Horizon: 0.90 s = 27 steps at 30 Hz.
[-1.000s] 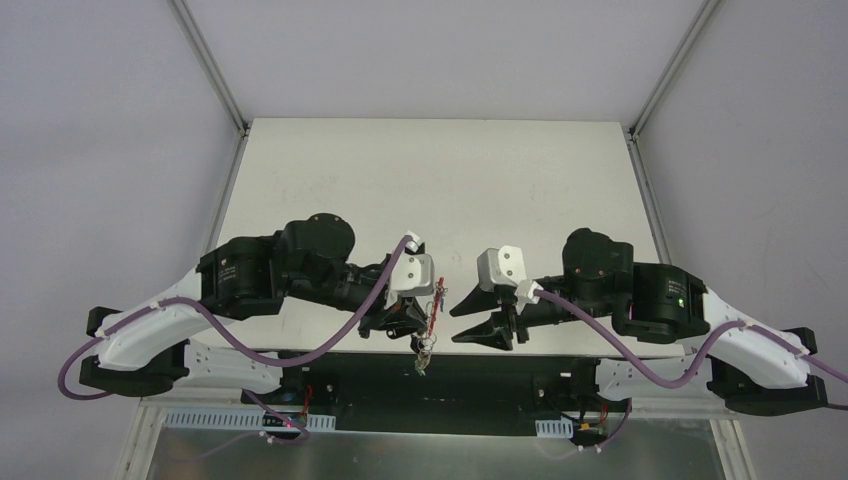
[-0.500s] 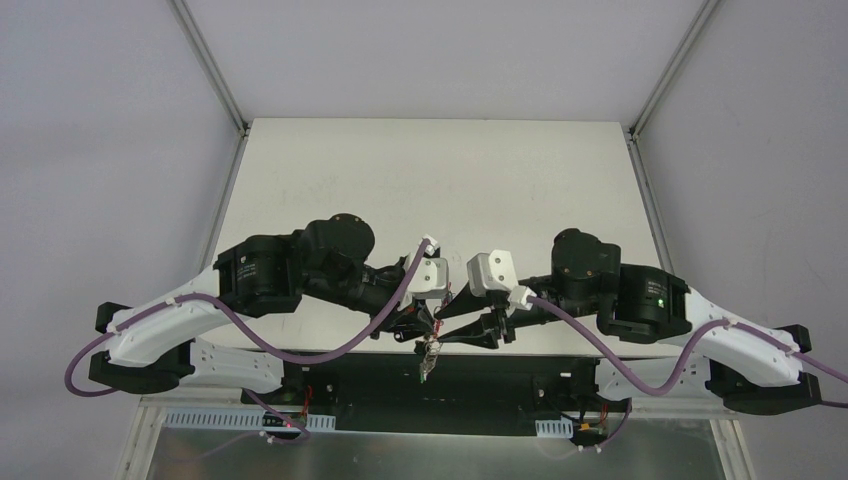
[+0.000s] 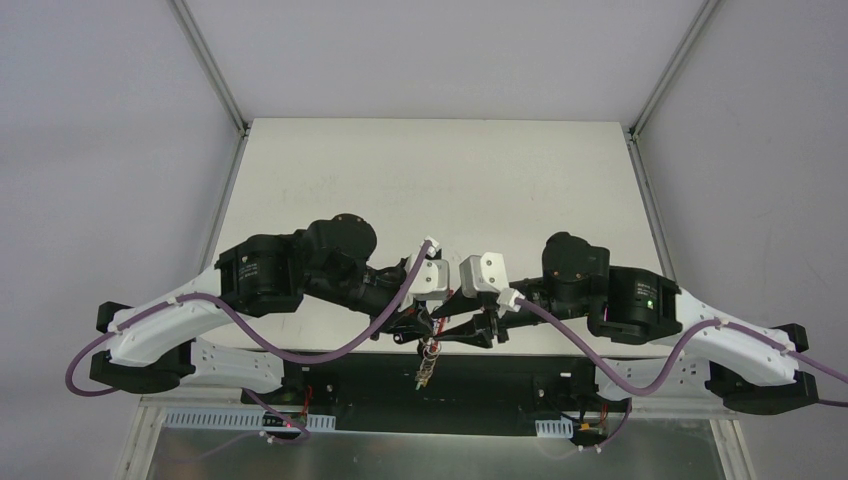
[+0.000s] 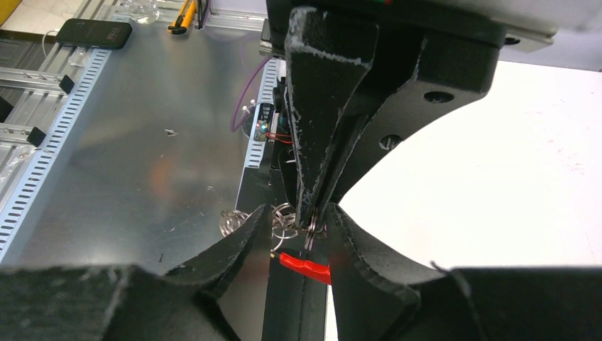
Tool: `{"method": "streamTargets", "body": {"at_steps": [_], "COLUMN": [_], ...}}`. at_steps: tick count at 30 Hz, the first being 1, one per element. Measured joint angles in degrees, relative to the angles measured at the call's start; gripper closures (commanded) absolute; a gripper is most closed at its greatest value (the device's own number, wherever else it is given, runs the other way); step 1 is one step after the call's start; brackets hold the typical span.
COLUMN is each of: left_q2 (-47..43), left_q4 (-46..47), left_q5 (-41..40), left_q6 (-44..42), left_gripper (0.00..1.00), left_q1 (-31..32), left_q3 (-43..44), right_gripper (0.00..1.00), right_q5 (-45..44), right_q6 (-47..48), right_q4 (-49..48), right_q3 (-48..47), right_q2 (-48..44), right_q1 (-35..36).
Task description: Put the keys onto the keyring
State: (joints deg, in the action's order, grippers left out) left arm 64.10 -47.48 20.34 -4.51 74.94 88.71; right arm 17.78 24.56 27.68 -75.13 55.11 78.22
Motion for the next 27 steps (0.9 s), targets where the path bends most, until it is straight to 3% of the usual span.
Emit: {"method": "streamTargets", "body": {"at_steps": [9,12,16,27], "left_q2": [0.0,0.0,0.0,-0.83], "left_q4": [-1.05,-1.33,-1.4,-1.11], "left_q5": [-0.94,-1.46,-2.21,-2.97], "left_q6": [0.0,0.0,0.04,0.0], "left_gripper": [1.0,1.0,1.0,1.0], "left_q1": [0.0,0.0,0.0,-0.02], "left_q3": [0.22,0.55,0.85,0.7], "right_gripper": [0.83,0.84,1.0,1.0], "right_q5": [-1.53,-2.14,-2.71,-5.55], "right_q6": [0.22,0.24,0.5,-0.39], "right_q4": [-0.83,-0.94,-0.96,-4.57], "right_q3": [1.9,1.9,1.9,4.33], "right_q2": [-0.2,-0.24,-0.35,-1.55], "right_q1": [0.0,0.0,-0.02,0.07]}}
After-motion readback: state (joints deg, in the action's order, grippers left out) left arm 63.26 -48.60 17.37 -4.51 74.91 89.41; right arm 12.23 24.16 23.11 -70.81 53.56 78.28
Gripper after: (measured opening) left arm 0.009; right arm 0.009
